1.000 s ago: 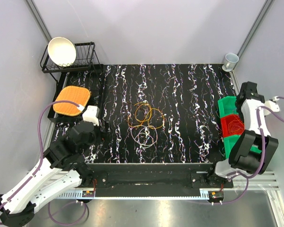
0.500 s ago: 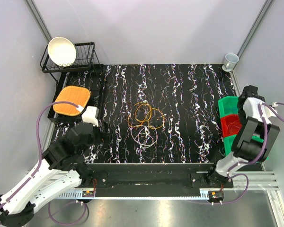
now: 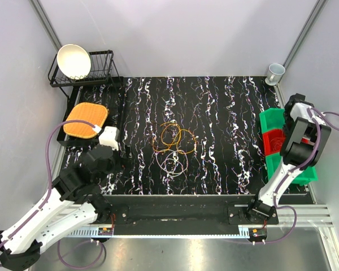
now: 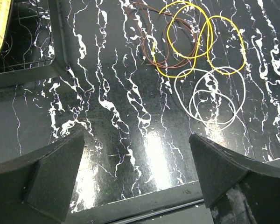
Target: Untangle the cables
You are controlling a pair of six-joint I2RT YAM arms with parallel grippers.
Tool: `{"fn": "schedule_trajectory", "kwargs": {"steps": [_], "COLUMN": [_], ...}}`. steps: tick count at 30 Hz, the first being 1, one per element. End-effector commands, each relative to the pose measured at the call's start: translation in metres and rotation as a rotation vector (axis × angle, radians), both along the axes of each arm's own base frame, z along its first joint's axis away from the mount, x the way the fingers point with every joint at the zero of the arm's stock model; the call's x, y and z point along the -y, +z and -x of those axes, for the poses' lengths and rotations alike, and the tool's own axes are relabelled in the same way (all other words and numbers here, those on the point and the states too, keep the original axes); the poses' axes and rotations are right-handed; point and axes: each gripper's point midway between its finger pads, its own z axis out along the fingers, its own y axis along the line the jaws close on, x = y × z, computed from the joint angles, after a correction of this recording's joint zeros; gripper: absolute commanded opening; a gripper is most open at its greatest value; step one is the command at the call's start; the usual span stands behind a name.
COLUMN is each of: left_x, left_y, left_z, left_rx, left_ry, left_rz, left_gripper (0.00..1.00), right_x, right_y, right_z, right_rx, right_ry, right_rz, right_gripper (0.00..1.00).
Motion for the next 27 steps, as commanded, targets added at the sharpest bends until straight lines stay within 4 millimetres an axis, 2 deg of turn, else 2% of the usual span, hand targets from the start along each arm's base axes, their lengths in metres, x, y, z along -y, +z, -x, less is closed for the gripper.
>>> {"fn": "schedule_trajectory", "kwargs": {"steps": [1, 3, 7, 10, 13, 15, 23, 26, 27], "left_x": [0.000, 0.000, 0.001, 0.000, 0.000, 0.000, 0.001, 0.000, 0.000], "left_y": [0.005, 0.004, 0.003, 0.003, 0.003, 0.004, 0.005, 0.005, 0.005], "left_z": [-0.008, -0.008, -0.009, -0.009, -0.009, -0.009, -0.009, -0.008, -0.009], "left_rx": [0.028, 0.024, 0.021, 0.021, 0.021, 0.024, 0.027, 0.027, 0.026], "left_ry": [0.034, 0.033, 0.035, 0.037, 0.036, 0.035, 0.030, 0.030, 0.030], "left_rz": [0.010, 0.005, -0.003, -0.007, -0.009, -0.004, -0.002, -0.002, -0.003], "left_gripper": [0.99, 0.99, 0.99, 0.99, 0.99, 0.99, 0.99, 0.99, 0.99], "right_x": [-0.002, -0.004, -0.009, -0.015, -0.016, -0.017, -0.026, -0.028, -0.030], "right_y": [0.006, 0.013, 0.023, 0.023, 0.015, 0.014, 0.033, 0.038, 0.043], "right_z": [-0.034, -0.047, -0.056, -0.051, -0.024, -0.018, 0.007, 0.008, 0.010], "right_rx": [0.069, 0.099, 0.114, 0.087, 0.032, 0.029, 0.033, 0.038, 0.043], "right_ry": [0.063, 0.082, 0.118, 0.136, 0.095, 0.079, 0.048, 0.058, 0.063], "right_rz": [-0.025, -0.021, -0.011, 0.010, 0.031, 0.039, 0.038, 0.030, 0.027], "right_gripper": [0.00, 0.00, 0.00, 0.00, 0.00, 0.00, 0.00, 0.23, 0.37]}}
